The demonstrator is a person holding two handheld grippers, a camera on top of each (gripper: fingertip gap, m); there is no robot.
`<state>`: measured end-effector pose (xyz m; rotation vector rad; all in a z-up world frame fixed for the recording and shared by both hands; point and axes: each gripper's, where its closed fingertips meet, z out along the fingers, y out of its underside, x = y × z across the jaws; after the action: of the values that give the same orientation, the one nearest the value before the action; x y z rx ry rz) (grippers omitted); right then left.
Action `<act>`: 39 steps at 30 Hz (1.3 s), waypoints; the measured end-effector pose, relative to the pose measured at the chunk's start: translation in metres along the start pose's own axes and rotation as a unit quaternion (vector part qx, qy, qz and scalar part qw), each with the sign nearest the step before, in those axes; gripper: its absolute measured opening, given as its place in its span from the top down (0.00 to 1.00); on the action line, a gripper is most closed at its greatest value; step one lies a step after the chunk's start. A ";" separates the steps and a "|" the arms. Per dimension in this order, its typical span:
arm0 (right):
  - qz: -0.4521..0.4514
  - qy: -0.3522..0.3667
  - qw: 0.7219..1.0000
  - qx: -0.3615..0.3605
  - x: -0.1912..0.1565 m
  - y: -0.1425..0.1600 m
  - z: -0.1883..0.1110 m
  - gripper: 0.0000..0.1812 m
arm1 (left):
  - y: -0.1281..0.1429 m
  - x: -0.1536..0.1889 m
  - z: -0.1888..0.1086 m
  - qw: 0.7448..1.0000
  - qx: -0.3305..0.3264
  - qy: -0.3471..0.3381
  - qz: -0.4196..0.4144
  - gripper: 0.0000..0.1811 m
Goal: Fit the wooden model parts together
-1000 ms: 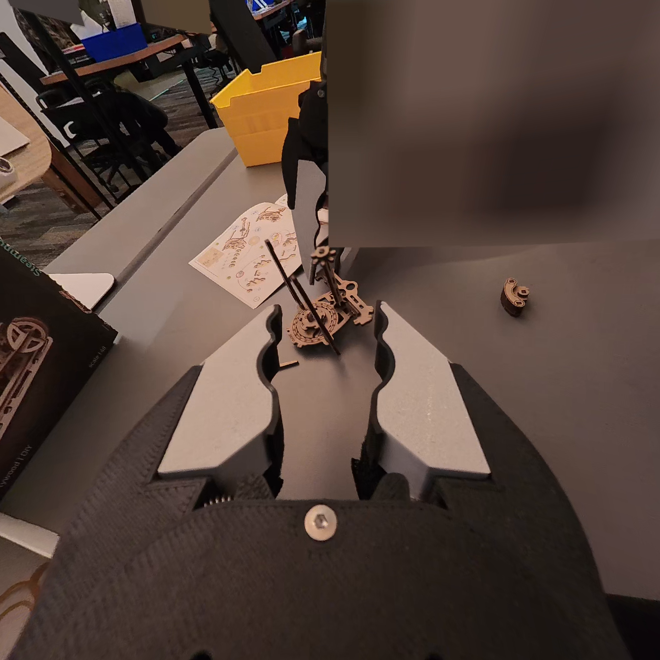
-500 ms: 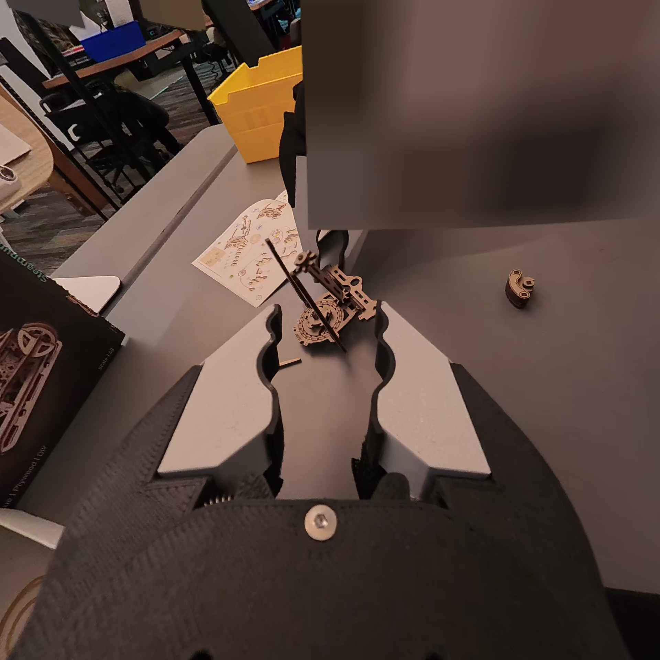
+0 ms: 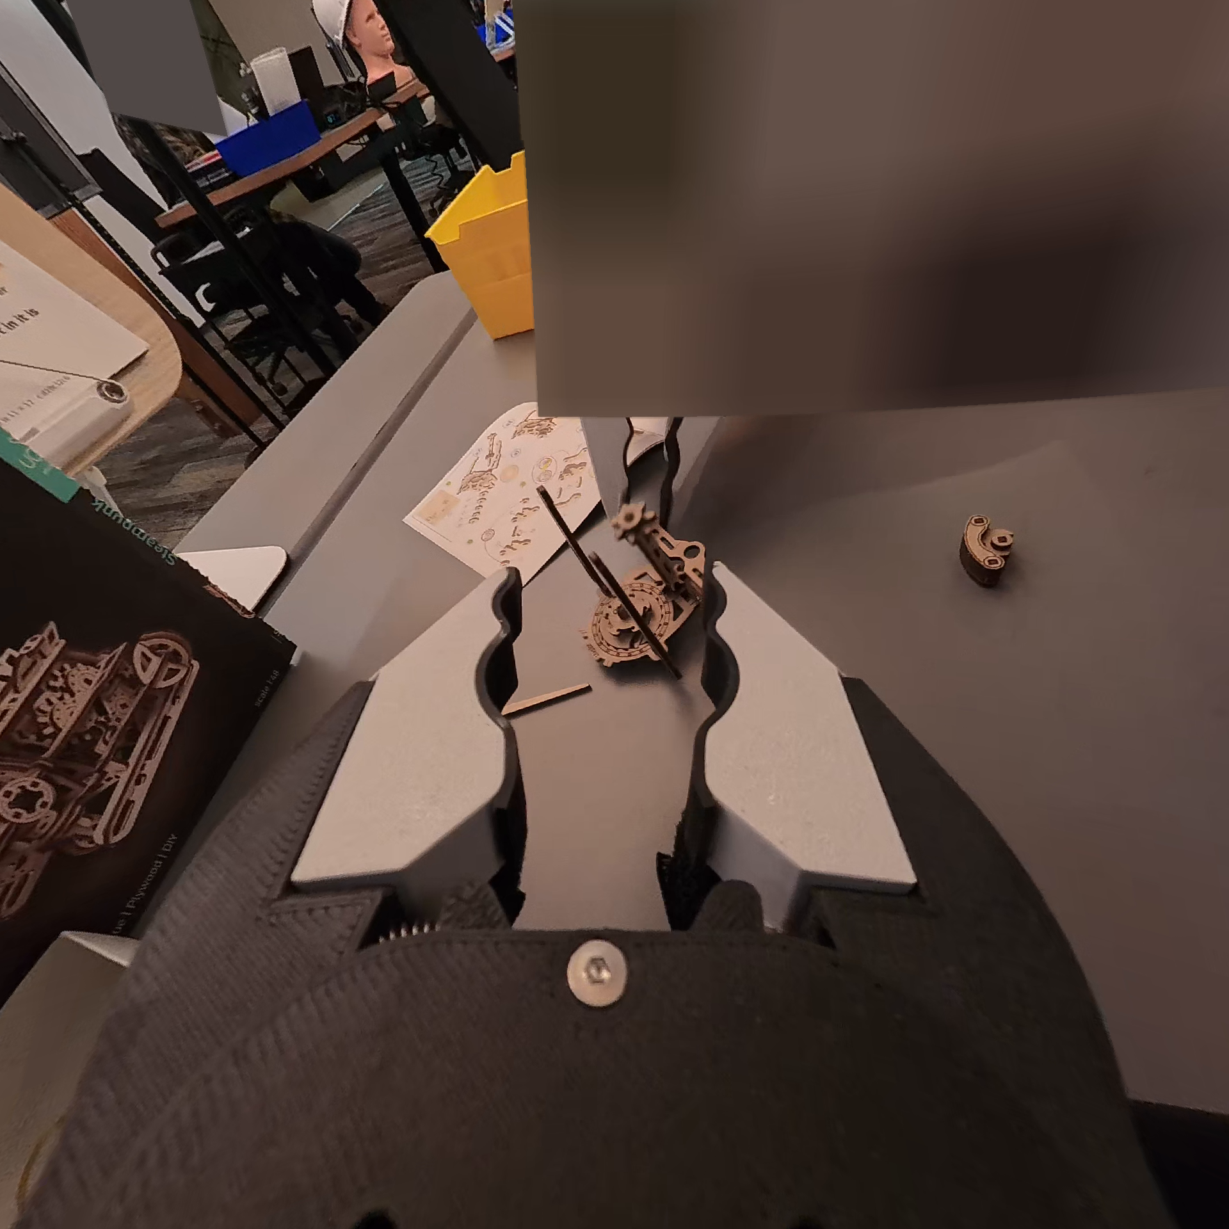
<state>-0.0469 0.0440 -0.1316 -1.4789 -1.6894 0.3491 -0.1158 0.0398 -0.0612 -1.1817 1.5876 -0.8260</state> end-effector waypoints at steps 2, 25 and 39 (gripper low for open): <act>0.003 -0.004 1.000 0.001 -0.001 -0.001 0.000 0.91 | -0.001 0.000 0.000 1.000 0.000 0.001 0.001 0.71; 0.225 -0.061 0.972 -0.010 0.007 -0.023 -0.004 0.92 | 0.005 0.015 0.006 0.998 -0.037 0.014 0.049 0.71; 0.224 -0.040 0.972 -0.056 0.006 -0.040 -0.002 0.92 | 0.008 0.023 0.019 0.998 -0.069 0.004 -0.002 0.79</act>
<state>-0.0722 0.0380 -0.1010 -1.9549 -1.4428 0.5669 -0.1020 0.0212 -0.0810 -1.2819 1.6699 -0.7338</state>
